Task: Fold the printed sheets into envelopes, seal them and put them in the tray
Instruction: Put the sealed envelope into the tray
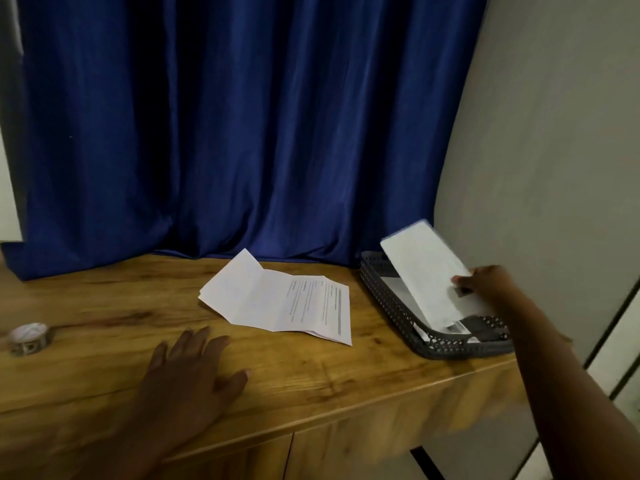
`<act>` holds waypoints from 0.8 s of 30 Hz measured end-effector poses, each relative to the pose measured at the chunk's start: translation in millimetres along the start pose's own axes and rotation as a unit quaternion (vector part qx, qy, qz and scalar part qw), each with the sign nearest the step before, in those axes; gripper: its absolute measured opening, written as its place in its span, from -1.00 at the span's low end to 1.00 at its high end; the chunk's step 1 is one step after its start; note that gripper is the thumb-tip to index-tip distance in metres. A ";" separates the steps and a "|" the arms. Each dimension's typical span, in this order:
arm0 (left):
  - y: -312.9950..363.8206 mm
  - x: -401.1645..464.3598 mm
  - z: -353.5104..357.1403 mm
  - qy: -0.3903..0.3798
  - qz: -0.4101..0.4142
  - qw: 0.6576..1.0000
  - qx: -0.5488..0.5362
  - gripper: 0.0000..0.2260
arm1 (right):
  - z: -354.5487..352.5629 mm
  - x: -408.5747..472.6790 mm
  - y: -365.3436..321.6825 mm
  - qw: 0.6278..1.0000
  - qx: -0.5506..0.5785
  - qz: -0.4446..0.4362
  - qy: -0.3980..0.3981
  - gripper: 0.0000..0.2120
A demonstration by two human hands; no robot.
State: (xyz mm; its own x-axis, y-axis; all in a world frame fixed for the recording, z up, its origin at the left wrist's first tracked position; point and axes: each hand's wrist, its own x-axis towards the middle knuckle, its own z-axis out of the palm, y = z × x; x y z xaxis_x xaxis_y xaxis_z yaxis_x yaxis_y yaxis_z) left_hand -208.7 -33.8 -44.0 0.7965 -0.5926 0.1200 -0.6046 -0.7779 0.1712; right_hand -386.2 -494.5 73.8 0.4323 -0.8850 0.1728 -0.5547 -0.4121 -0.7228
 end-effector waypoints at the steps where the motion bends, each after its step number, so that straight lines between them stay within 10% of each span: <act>1: 0.4 -0.3 -0.5 0.000 0.000 1.000 -0.001 -0.35 | 3.2 1.5 0.5 0.997 -0.066 0.025 -0.031 -0.70; 11: -0.9 -0.5 0.2 0.002 0.006 1.000 -0.017 -0.35 | 20.0 1.5 10.3 0.979 -0.185 0.072 -0.055 -0.48; 18: -2.4 2.0 4.5 0.005 0.009 1.000 -0.024 -0.33 | 21.4 -15.4 -29.1 0.982 -0.168 -0.086 0.008 -0.66; 24: -1.4 1.0 3.5 0.002 0.006 1.000 -0.030 -0.34 | 77.6 -78.7 -92.1 0.961 -0.062 -0.251 -0.094 -0.64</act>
State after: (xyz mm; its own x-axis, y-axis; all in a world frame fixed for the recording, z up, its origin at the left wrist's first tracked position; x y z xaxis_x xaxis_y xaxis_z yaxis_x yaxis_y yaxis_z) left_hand -207.0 -34.0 -47.6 0.7891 -0.6010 0.1267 -0.6129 -0.7567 0.2276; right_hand -313.9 -370.1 74.8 0.7820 -0.5184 0.3460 -0.3191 -0.8099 -0.4922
